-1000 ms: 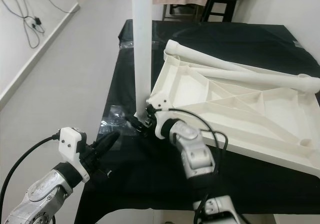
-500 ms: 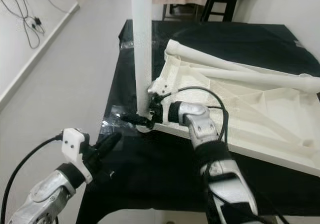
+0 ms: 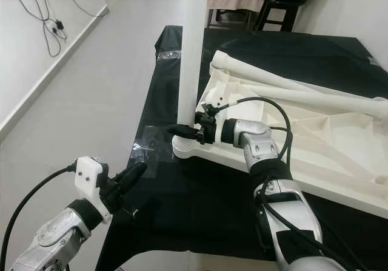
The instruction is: Building children table
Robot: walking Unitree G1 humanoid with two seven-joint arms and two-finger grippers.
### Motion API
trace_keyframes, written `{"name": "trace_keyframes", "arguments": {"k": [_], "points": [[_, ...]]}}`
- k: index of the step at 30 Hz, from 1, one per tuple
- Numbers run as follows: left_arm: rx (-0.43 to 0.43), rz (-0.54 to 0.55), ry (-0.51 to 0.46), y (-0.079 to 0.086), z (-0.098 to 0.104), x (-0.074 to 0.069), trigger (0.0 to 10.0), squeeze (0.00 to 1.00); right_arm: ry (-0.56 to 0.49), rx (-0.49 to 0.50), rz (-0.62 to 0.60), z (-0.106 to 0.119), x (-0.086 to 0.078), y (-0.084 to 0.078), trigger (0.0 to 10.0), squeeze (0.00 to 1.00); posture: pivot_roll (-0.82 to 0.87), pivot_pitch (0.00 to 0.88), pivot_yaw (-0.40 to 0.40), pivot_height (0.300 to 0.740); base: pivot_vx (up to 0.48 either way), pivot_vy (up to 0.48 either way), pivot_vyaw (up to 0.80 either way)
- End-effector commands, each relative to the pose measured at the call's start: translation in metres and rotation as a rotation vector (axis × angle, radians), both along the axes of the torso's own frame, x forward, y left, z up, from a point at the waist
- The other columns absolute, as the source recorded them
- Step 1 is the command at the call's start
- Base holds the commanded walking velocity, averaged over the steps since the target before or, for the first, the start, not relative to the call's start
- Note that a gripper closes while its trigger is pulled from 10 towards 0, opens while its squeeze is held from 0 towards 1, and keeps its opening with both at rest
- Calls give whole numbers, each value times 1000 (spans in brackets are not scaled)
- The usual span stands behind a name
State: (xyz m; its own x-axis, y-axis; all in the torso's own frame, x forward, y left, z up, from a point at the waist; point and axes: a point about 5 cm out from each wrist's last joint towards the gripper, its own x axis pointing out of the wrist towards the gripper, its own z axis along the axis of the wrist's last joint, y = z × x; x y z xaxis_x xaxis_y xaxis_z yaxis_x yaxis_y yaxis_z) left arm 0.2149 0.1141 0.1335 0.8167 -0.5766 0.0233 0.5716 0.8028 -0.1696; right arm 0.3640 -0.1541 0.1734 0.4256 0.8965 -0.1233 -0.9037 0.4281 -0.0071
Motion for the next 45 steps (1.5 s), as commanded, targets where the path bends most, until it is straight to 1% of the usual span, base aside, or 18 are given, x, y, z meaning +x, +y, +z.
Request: {"name": "trace_keyframes", "arguments": {"k": [1,4,5,7,8,9,12,20,21,25,26,27,33,34,38,39,44,45], "points": [[4,0,2,0,0,-2,10000,0,32,30,-28,-10,-5,-10,0,0,55,103,-38,740,0,0,0],[1,-3,4,0,0,-3,10000,0,35,-64,-153,-39,-18,2,0,0,47,105,-56,740,0,0,0],[0,-3,5,1,0,-3,10000,0,36,-27,-521,-50,-20,7,0,0,26,105,-53,740,0,0,0],[0,-3,5,1,0,-3,10000,0,36,-27,-521,-50,-20,7,0,0,26,105,-53,740,0,0,0],[0,-3,5,2,-1,-3,10000,0,56,-6,-806,-57,-24,3,0,0,19,103,-50,740,0,0,0],[1,-3,4,2,-1,-3,10000,0,89,-30,-886,-64,-36,11,0,0,13,100,-51,740,0,0,0],[-1,-9,5,2,-2,-1,10000,0,65,-135,-764,-68,-42,27,0,0,24,86,-61,740,0,0,0],[0,1,0,1,-1,-1,10000,0,67,-166,-710,-70,-39,30,0,0,33,87,-72,740,0,0,0],[1,8,-5,1,0,-1,10000,0,90,-149,-676,-69,-40,29,10000,0,30,89,-67,740,0,0,0],[1,8,-6,0,0,-1,10000,0,96,-137,-720,-64,-43,31,10000,0,30,89,-67,740,0,0,0],[-2,5,-4,0,0,-1,10000,0,75,-122,-701,-58,-42,31,10000,953,28,88,-60,740,0,0,0],[-5,-1,-1,0,0,-1,10000,0,39,-78,-615,-47,-37,32,10000,1000,27,88,-57,740,0,0,0],[-6,-3,0,1,1,0,10000,0,-32,-13,-497,-27,-22,29,10000,1000,28,92,-52,740,0,0,0],[-6,-1,-1,2,1,1,10000,0,-56,5,-462,-20,-18,29,10000,537,30,92,-52,740,0,0,0],[-5,0,-2,2,1,1,10000,0,-71,19,-438,-16,-15,29,10000,537,30,92,-52,740,0,0,0],[-4,4,-4,2,1,1,10000,0,-73,15,-352,-12,-13,31,10000,0,35,92,-50,740,0,0,0],[-4,6,-5,1,1,1,10000,0,-90,-70,-252,-11,-8,31,10000,0,34,93,-48,740,0,0,0],[-6,5,-3,1,1,1,10000,0,-84,-45,-215,-5,-4,30,5608,0,34,93,-48,740,0,0,0]]}}
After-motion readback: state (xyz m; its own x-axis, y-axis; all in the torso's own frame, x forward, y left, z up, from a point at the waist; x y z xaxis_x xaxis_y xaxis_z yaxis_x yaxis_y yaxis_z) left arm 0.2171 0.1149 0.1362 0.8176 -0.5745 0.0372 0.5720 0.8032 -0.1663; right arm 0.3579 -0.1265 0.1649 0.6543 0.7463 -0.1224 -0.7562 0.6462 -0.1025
